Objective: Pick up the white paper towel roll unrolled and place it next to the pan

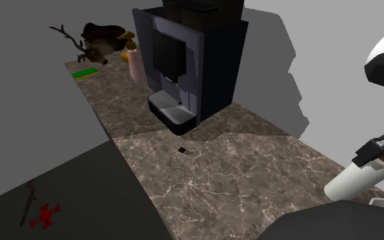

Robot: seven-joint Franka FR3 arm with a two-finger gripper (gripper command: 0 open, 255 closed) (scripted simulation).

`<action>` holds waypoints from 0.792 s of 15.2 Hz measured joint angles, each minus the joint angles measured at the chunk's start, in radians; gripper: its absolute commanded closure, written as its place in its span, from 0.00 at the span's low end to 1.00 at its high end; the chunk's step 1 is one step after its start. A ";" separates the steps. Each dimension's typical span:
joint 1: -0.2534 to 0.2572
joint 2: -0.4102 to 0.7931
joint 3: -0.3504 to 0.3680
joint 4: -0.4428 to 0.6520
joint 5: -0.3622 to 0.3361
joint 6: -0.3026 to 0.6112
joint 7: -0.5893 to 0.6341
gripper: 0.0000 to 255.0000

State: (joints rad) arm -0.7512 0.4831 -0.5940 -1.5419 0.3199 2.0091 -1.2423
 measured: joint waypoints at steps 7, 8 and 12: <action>0.000 0.000 0.000 0.000 0.000 0.001 0.000 0.00; 0.000 0.000 0.000 0.000 0.000 0.001 0.000 0.00; 0.000 -0.019 -0.008 0.041 -0.014 -0.056 0.010 0.00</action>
State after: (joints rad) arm -0.7512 0.4639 -0.6021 -1.5006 0.3057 1.9533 -1.2321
